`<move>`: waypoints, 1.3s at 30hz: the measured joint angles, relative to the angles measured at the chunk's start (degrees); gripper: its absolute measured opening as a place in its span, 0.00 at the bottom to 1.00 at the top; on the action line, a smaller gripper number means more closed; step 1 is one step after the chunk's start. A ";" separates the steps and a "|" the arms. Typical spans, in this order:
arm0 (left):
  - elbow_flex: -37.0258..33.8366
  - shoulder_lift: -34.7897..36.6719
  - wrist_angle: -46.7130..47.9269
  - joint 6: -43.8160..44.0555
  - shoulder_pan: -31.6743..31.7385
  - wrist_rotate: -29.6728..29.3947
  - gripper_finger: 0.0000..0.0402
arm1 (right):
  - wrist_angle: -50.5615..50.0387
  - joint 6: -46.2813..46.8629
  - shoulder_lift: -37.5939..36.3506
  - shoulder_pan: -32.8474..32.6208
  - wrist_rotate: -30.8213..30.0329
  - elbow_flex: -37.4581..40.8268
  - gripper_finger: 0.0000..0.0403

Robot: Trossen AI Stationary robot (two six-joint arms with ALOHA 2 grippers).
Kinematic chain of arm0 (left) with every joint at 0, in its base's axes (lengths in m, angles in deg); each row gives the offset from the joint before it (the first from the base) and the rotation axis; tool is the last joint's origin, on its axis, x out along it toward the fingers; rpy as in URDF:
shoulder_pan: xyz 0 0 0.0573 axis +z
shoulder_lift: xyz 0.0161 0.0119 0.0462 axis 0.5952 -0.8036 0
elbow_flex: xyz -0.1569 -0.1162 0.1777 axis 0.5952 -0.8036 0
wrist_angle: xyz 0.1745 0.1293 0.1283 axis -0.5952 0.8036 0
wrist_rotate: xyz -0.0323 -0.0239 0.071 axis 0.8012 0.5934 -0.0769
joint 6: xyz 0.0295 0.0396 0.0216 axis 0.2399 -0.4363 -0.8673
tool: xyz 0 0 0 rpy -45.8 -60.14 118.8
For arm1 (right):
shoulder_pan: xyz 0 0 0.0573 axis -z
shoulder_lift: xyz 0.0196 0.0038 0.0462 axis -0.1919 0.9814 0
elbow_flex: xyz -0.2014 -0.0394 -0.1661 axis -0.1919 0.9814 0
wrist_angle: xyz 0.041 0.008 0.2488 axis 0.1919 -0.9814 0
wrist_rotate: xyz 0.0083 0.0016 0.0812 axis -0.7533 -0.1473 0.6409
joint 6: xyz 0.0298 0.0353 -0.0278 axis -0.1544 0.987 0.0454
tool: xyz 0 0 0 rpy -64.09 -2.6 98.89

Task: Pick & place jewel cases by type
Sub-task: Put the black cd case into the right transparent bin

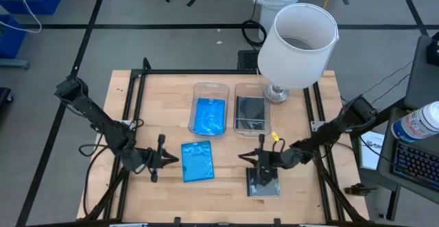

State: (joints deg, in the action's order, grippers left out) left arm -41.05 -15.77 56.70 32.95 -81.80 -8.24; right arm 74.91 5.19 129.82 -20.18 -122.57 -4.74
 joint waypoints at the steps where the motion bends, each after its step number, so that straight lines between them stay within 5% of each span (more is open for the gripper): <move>1: 0.00 -0.34 -1.04 -0.95 -0.31 -0.44 0.05 | -0.34 0.57 -0.94 -0.41 0.00 0.74 0.00; 9: 0.02 -0.42 -5.36 -9.21 -0.35 0.85 0.01 | -1.17 6.61 -8.18 -2.52 -0.55 8.94 0.00; 14: 0.02 -0.44 -6.59 -12.16 0.46 1.88 0.03 | -0.91 9.63 -9.82 -3.77 -9.42 12.52 0.00; 18: 2.64 -4.86 -9.91 -8.34 2.82 4.94 0.01 | -4.11 9.20 -14.00 -4.86 -10.57 12.32 0.00; 22: 12.04 -18.52 -5.67 -8.11 3.58 6.39 0.01 | -16.58 11.82 -19.77 -8.64 -12.82 9.19 0.00; 30: 38.51 -41.03 8.46 -13.49 6.89 6.32 0.02 | -35.11 22.11 -21.84 -20.26 -34.44 3.95 0.00; 39: 53.78 -49.95 10.12 -20.31 7.55 8.39 0.02 | -41.56 24.71 -21.84 -24.96 -36.13 3.89 0.00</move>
State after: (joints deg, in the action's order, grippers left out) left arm 12.73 -65.73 66.82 12.64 -74.25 0.15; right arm 33.35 29.90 107.99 -45.14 -158.70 -0.85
